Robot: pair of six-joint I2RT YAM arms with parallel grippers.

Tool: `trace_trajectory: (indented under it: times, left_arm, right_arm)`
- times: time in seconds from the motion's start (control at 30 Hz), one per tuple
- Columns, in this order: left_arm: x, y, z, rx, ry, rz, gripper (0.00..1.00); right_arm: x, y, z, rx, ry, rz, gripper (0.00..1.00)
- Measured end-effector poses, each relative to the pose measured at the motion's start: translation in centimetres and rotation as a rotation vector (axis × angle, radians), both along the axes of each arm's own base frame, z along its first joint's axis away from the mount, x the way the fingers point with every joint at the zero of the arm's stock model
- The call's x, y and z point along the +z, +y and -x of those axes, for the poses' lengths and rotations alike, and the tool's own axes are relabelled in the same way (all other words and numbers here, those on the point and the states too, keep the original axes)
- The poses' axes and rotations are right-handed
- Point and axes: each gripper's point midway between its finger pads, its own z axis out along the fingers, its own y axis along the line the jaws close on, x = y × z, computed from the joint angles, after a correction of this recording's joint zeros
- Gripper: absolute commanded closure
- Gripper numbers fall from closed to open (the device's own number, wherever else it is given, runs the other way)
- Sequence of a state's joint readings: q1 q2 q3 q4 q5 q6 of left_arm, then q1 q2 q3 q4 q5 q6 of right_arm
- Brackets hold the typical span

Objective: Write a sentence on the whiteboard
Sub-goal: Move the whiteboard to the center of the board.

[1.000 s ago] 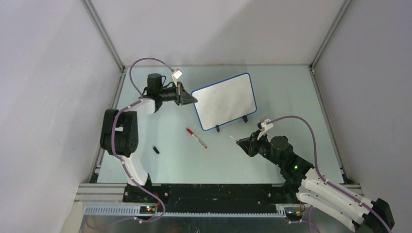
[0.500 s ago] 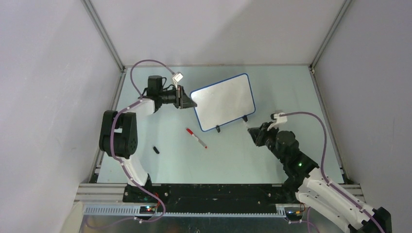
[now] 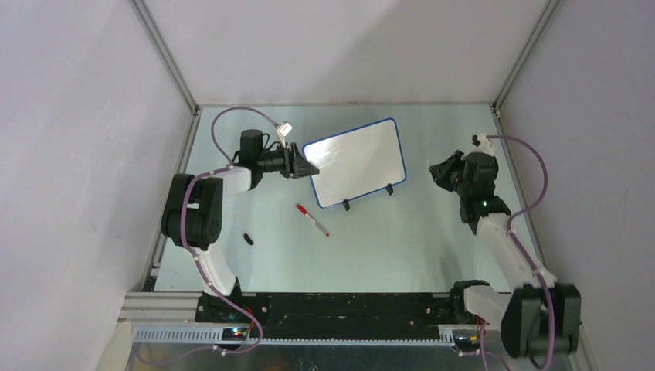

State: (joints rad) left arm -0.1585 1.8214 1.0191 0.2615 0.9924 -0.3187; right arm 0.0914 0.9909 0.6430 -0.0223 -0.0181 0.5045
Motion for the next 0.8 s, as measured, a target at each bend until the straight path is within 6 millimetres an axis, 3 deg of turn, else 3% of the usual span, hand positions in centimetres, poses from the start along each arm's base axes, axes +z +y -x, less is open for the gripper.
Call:
trace_trajectory:
  times: [0.2,0.37,0.53,0.67,0.8]
  left_arm:
    - [-0.7,0.3,0.1,0.103,-0.004,0.05,0.39]
    - [0.3,0.3,-0.2,0.16,-0.039,0.124,0.39]
    - [1.8,0.3,-0.6,0.188,-0.093,0.177,0.43]
    - [2.2,0.3,-0.7,0.195,-0.106,0.195,0.49]
    - [2.7,0.4,-0.8,0.196,-0.115,0.208,0.61]
  right_arm:
    - [-1.5,0.1,-5.6,0.088,0.117,-0.108,1.0]
    - [-3.9,-0.5,-9.8,0.132,0.186,-0.185,1.0]
    - [-6.6,0.5,-13.7,0.223,0.263,-0.255,1.0]
    - [-8.2,2.0,-14.6,0.294,0.309,-0.299,1.0]
    - [-9.0,3.7,-13.8,0.348,0.353,-0.328,1.0]
